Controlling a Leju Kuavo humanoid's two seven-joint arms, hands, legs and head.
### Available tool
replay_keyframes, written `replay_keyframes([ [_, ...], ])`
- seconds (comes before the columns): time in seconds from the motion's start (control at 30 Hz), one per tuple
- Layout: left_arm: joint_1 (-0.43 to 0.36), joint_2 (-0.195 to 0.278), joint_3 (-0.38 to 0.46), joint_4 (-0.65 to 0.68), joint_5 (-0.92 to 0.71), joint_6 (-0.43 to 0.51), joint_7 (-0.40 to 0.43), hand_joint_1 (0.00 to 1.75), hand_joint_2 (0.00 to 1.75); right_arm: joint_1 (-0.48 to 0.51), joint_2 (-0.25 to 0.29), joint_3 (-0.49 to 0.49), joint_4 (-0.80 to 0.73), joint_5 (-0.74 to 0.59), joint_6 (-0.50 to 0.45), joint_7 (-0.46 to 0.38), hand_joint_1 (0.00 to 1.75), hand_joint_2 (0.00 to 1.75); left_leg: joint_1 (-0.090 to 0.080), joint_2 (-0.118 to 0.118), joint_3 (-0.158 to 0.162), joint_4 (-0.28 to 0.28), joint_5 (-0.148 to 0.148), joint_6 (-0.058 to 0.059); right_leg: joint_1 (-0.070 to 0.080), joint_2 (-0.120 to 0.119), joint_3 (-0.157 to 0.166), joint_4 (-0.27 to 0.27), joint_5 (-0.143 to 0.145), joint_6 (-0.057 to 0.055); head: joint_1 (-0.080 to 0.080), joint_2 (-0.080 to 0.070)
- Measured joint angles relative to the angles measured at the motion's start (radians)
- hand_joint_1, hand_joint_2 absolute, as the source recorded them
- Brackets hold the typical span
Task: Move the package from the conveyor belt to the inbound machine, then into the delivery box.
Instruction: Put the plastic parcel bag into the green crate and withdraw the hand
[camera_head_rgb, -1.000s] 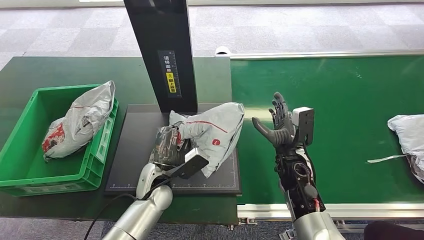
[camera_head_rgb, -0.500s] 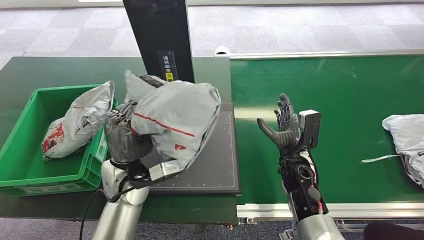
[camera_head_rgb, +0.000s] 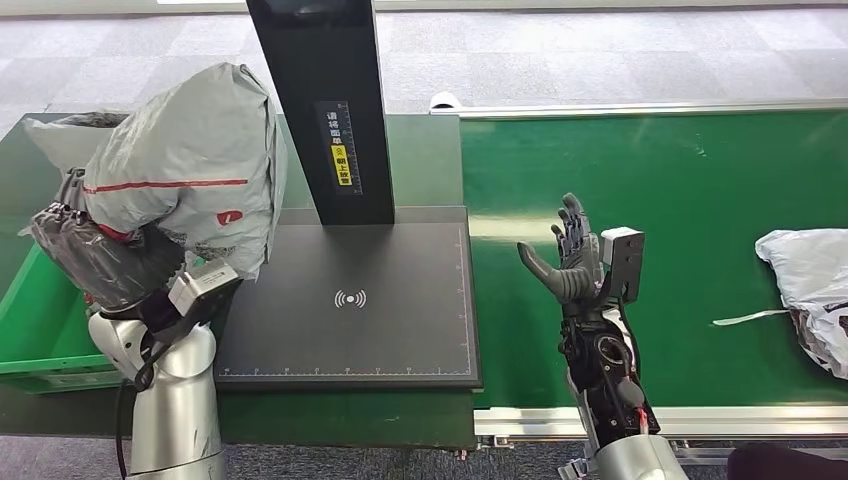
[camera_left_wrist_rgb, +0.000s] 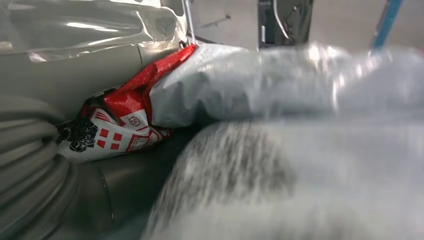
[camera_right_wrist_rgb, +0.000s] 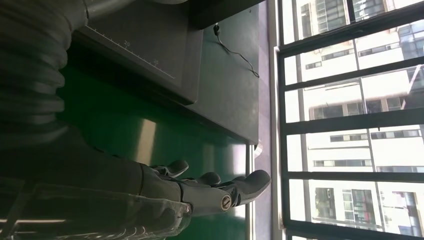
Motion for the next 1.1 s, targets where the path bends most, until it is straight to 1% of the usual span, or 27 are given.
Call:
replay_keyframes([
  [0.07, -0.024, -0.003, 0.040, 0.001, -0.007, 0.000, 0.000, 1.75, 1.75, 0.000, 0.000, 0.000, 0.000, -0.001, 0.000, 0.000, 0.00, 1.75, 0.000, 0.000, 0.000, 0.000, 0.000, 0.000, 0.000, 0.000, 0.000, 0.000, 0.000, 0.000, 0.000, 0.000],
  [0.13, -0.062, -0.006, 0.100, 0.015, -0.026, 0.000, 0.005, 1.75, 1.75, 0.001, -0.001, 0.000, 0.000, -0.003, 0.000, -0.001, 0.00, 1.75, 0.000, 0.000, 0.000, 0.000, 0.000, 0.000, 0.000, 0.000, 0.000, 0.000, 0.000, 0.000, 0.000, 0.000],
  [0.17, -0.086, -0.004, 0.135, 0.036, -0.045, 0.000, 0.021, 1.75, 1.75, 0.001, -0.001, 0.000, 0.000, -0.004, 0.000, -0.001, 0.00, 1.75, 0.000, 0.000, 0.000, 0.000, 0.000, 0.000, 0.000, 0.000, 0.000, 0.000, 0.000, 0.000, 0.000, 0.000],
  [0.2, -0.111, 0.002, 0.172, 0.070, -0.072, 0.000, 0.059, 1.75, 1.75, 0.001, -0.001, 0.000, -0.001, -0.006, 0.000, -0.001, 0.00, 1.75, 0.000, -0.001, 0.000, 0.000, 0.000, 0.000, 0.000, 0.000, 0.000, 0.000, 0.000, 0.000, 0.000, 0.000],
  [0.23, -0.136, 0.014, 0.205, 0.117, -0.102, -0.001, 0.121, 1.75, 1.75, 0.001, -0.001, 0.000, -0.001, -0.007, 0.000, -0.001, 0.00, 1.75, 0.000, -0.001, 0.000, 0.000, 0.000, 0.000, 0.000, 0.000, 0.000, 0.000, 0.000, 0.000, 0.000, 0.000],
  [0.3, -0.181, 0.057, 0.252, 0.234, -0.148, -0.001, 0.273, 1.75, 1.75, 0.004, 0.000, 0.000, -0.004, -0.009, 0.000, 0.000, 0.00, 1.75, 0.000, 0.000, 0.001, 0.000, 0.001, -0.001, 0.000, 0.000, 0.001, 0.000, 0.001, -0.001, 0.000, 0.000],
  [0.33, -0.197, 0.083, 0.267, 0.291, -0.160, -0.001, 0.334, 1.75, 1.75, 0.006, 0.000, 0.000, -0.006, -0.009, 0.000, 0.000, 0.00, 1.75, 0.001, 0.001, 0.001, 0.000, 0.001, -0.001, 0.001, 0.001, 0.001, 0.000, 0.001, -0.002, 0.000, 0.000],
  [0.37, -0.211, 0.109, 0.280, 0.345, -0.168, -0.001, 0.377, 1.75, 1.75, 0.007, 0.000, -0.001, -0.007, -0.009, 0.001, 0.001, 0.00, 1.75, 0.001, 0.001, 0.001, 0.000, 0.001, -0.001, 0.001, 0.002, 0.000, 0.000, 0.001, -0.002, 0.000, 0.000],
  [0.5, -0.255, 0.199, 0.323, 0.531, -0.187, -0.002, 0.498, 1.75, 1.75, 0.009, 0.000, -0.001, -0.010, -0.006, 0.007, 0.004, 0.00, 1.75, 0.002, 0.002, 0.001, 0.000, 0.001, -0.002, 0.002, 0.003, 0.000, 0.001, 0.002, -0.002, 0.000, 0.000],
  [0.6, -0.279, 0.267, 0.338, 0.677, -0.184, -0.010, 0.593, 1.75, 1.75, 0.011, 0.001, -0.001, -0.016, 0.001, 0.010, 0.010, 0.00, 1.75, 0.002, 0.002, 0.001, 0.000, 0.001, -0.002, 0.002, 0.003, 0.000, 0.001, 0.001, -0.002, 0.000, 0.000],
  [0.7, -0.290, 0.319, 0.342, 0.784, -0.183, -0.020, 0.622, 1.75, 1.75, 0.012, 0.002, -0.001, -0.022, 0.006, 0.013, 0.014, 0.00, 1.75, 0.001, 0.002, 0.001, 0.000, 0.001, -0.002, 0.002, 0.003, 0.000, 0.001, 0.001, -0.002, 0.000, 0.000],
  [0.8, -0.301, 0.350, 0.343, 0.850, -0.184, -0.022, 0.631, 1.75, 1.75, 0.013, 0.003, -0.001, -0.026, 0.007, 0.016, 0.017, 0.00, 1.75, 0.001, 0.002, 0.000, 0.000, 0.001, -0.002, 0.001, 0.002, 0.000, 0.001, 0.001, -0.002, 0.000, 0.000],
  [0.93, -0.312, 0.369, 0.343, 0.896, -0.185, -0.022, 0.641, 1.75, 1.75, 0.013, 0.005, -0.001, -0.030, 0.007, 0.016, 0.020, 0.00, 1.75, 0.001, 0.002, 0.000, 0.000, 0.001, -0.002, 0.001, 0.002, 0.000, 0.001, 0.001, -0.002, 0.000, 0.000],
  [1.1, -0.319, 0.378, 0.343, 0.921, -0.185, -0.022, 0.643, 1.75, 1.75, 0.014, 0.005, -0.001, -0.033, 0.007, 0.017, 0.021, 0.00, 1.75, 0.001, 0.002, 0.001, 0.000, 0.001, -0.002, 0.001, 0.002, 0.000, 0.001, 0.001, -0.002, 0.000, 0.000],
])
